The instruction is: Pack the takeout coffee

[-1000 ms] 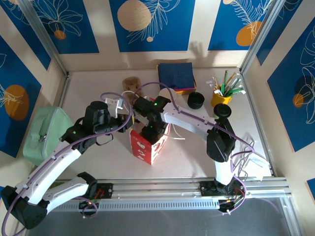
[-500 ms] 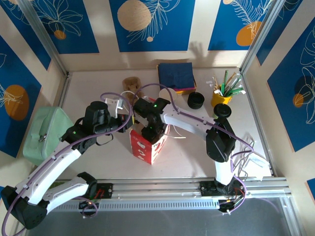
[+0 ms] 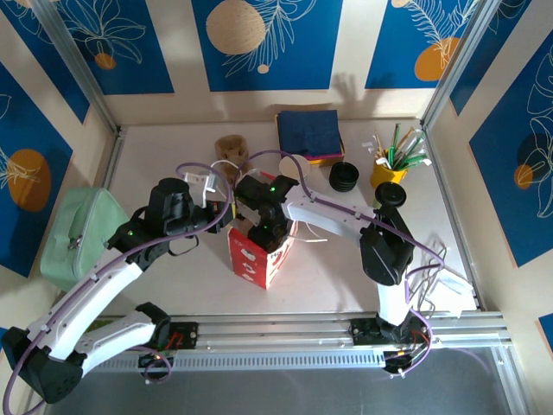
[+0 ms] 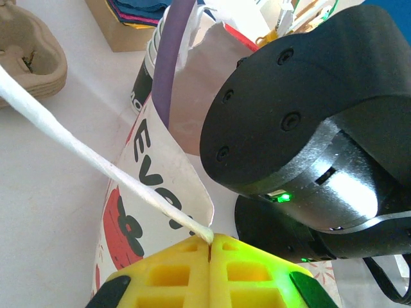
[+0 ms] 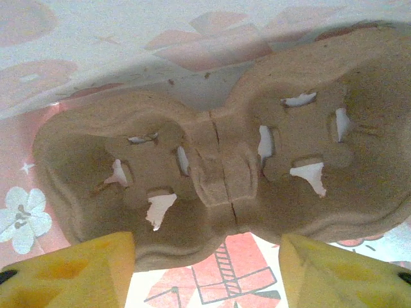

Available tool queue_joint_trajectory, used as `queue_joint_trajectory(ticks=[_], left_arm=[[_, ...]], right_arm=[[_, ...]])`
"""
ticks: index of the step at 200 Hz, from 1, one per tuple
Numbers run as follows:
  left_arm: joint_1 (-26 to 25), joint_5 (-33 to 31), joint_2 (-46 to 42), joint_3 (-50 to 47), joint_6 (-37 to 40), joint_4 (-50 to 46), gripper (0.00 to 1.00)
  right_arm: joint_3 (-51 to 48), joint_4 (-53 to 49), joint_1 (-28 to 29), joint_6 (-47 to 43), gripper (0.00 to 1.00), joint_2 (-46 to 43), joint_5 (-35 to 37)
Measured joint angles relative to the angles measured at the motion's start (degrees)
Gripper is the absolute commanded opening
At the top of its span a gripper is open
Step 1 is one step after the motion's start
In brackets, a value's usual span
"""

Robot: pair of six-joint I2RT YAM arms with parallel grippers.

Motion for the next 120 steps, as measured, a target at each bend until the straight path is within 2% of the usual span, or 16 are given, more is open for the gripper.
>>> queue_joint_trajectory(ticks=[66,120], left_arm=[[0.0,0.0,-0.3,0.0,-0.3,0.0,0.06],[0.0,0.0,-0.6,0.0,-0.8,-0.1,0.06]], right_arm=[[1.6,-1.8,0.0,0.0,0.69,-1.7,-0.5],[2.8,-2.6,0.3,-0.1,0.66,-5.8,-0.2]])
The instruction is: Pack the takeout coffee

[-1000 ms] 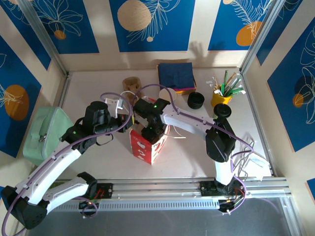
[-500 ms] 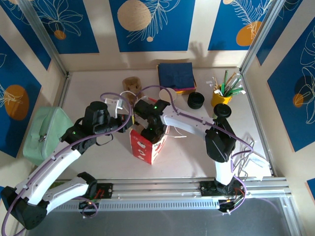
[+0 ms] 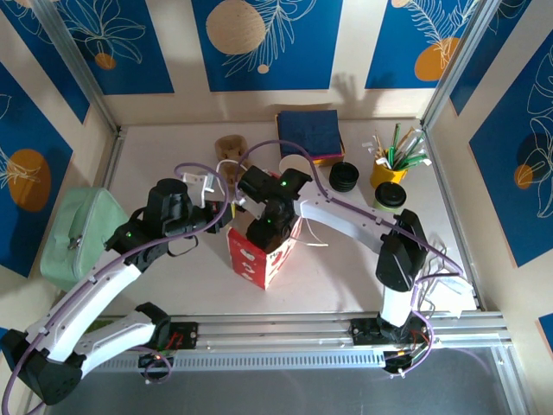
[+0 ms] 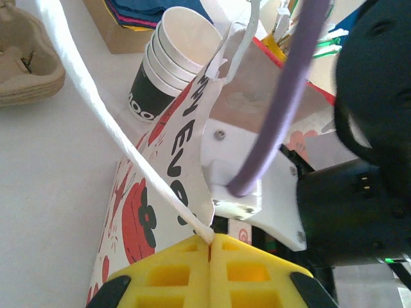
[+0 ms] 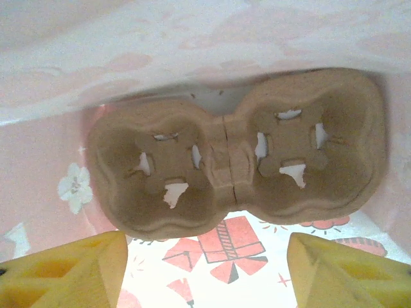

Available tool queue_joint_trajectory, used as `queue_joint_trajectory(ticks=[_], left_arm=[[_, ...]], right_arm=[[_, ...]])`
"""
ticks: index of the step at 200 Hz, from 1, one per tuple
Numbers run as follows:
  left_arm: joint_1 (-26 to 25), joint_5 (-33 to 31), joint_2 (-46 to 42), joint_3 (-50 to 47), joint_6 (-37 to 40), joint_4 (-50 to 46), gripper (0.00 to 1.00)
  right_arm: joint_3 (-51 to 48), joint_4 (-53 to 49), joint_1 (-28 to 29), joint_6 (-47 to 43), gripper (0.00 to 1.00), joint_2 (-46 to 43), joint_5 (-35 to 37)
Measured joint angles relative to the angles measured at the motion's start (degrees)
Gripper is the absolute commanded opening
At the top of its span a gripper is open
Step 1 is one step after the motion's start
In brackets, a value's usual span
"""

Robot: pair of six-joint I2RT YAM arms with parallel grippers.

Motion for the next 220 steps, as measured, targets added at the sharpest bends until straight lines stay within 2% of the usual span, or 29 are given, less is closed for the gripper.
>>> queue_joint_trajectory(ticks=[98,174,185,209,220], left_arm=[[0.0,0.0,0.0,0.3,0.0,-0.7,0.06],[0.0,0.0,0.0,0.3,0.0,-0.7,0.08],[0.0,0.0,0.0,0.3,0.0,-0.7,0.13],[0.0,0.0,0.0,0.3,0.1,-0.6,0.36],[0.0,0.0,-0.2,0.3,0.2,-0.7,0.43]], right_arm=[[2.1,1.3,0.7,0.0,0.65,-4.7,0.6],[9.8,-0.2,1.7,9.9,0.68,-8.2,4.7],[10.6,-0.5,1.7,12.2,0.69,-8.8,5.3],[10.7,-1.3,1.7,18.2,0.69,-11.8,7.1],[10.7,-1.7,1.7,21.4,0.69,-13.5,8.2]])
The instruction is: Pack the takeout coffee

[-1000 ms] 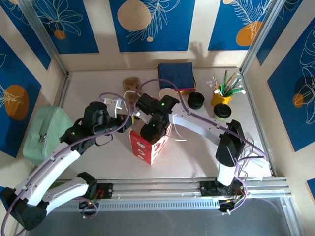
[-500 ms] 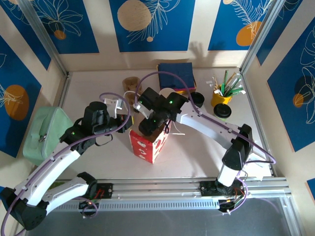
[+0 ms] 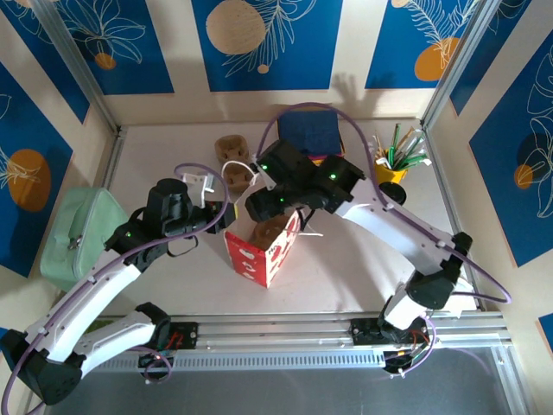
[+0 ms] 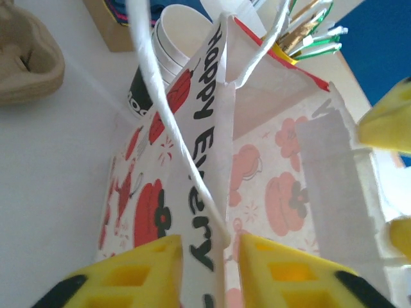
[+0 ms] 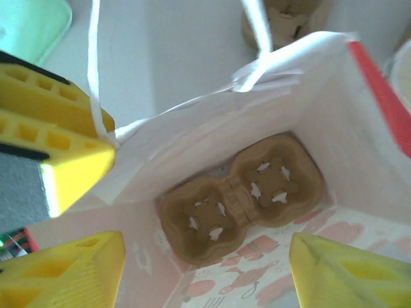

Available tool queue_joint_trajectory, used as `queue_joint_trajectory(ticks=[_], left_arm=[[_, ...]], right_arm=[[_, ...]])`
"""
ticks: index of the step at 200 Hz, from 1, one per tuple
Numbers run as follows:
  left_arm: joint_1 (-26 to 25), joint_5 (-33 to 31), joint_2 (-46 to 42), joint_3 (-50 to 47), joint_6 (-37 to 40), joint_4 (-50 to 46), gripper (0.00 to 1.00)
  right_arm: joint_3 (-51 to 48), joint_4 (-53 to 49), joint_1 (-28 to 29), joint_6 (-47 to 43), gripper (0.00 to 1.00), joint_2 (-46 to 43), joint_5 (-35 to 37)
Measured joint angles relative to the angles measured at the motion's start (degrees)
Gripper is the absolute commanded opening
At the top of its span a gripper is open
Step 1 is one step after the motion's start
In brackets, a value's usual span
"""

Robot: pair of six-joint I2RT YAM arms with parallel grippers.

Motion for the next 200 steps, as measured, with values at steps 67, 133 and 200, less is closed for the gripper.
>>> queue_joint_trajectory(ticks=[67,133,200], left_arm=[[0.0,-3.2,-1.8,1.7,4.5,-2.0,0.61],[0.0,-6.4,-3.7,4.2,10.3,-3.9,0.64],[0.0,-7.1,-5.4,4.2,12.0,-5.1,0.66]], right_arm=[[3.4,-12.4,-0.7,20.7,0.70,-3.5,8.9],[2.0,-15.6,-7.5,31.9,0.64,-1.5,3.5],[1.6,-14.8,-9.3,33.2,0.53,5.1,-3.2]])
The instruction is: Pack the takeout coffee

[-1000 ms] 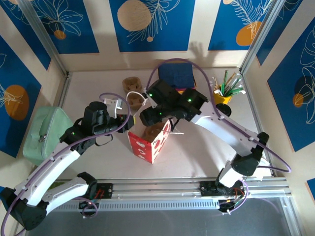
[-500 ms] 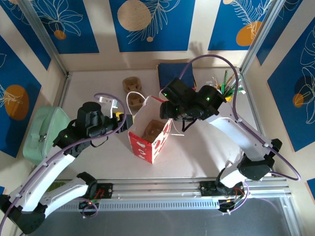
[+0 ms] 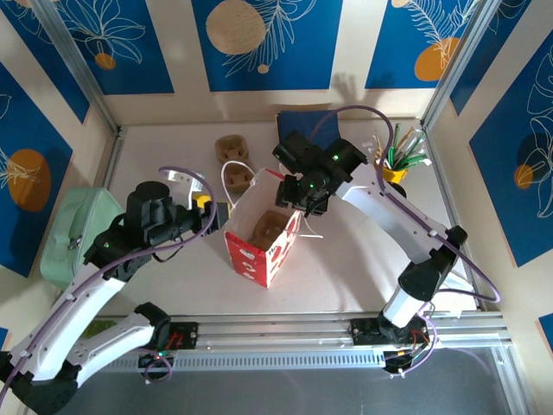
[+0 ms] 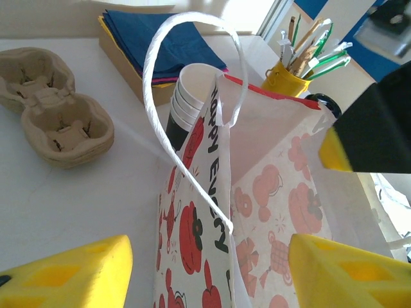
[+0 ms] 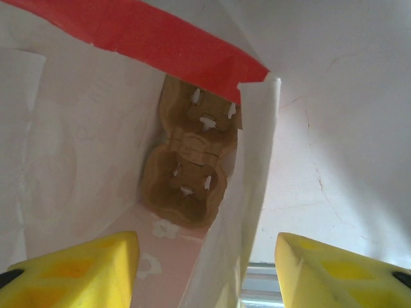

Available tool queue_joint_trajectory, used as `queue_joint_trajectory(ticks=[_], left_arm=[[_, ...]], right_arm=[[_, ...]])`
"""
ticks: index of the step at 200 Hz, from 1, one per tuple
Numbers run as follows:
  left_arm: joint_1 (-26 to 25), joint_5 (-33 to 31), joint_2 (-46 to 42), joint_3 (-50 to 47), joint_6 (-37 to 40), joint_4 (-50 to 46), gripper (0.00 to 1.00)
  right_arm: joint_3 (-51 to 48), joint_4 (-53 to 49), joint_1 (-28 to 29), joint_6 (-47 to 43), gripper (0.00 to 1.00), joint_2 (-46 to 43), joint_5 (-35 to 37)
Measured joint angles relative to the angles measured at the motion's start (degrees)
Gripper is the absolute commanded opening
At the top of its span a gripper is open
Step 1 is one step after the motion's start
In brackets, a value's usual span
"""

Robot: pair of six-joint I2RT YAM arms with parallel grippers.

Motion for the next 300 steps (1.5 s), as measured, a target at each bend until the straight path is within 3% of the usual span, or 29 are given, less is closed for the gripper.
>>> queue_joint_trajectory(ticks=[52,89,149,230,300], left_arm=[[0.0,-0.8,-0.3,0.0,0.1,0.0,0.67],[0.0,-2.5,-0.3,0.2,0.8,-0.7,0.68],[0.0,-11.6,-6.4,0.7,1.0,-1.1,0.72],[0.0,-30.9,-11.5,1.0,1.0,-2.9,0.73],[0.0,-36.0,-11.9,0.7,1.0,-2.8,0.73]], right_arm=[[-2.7,1.3,-0.9,0.1,0.27,0.5,-1.9],[-3.9,2.8,-0.9,-1.0,0.15,0.3,-2.1],[-4.5,5.6,1.4,-4.9,0.10,-3.1,-1.9],[-11.6,12.0,6.3,-11.9,0.05,-13.1,0.3],[-24.9,23.3,9.9,-18.0,0.03,-27.0,1.0]])
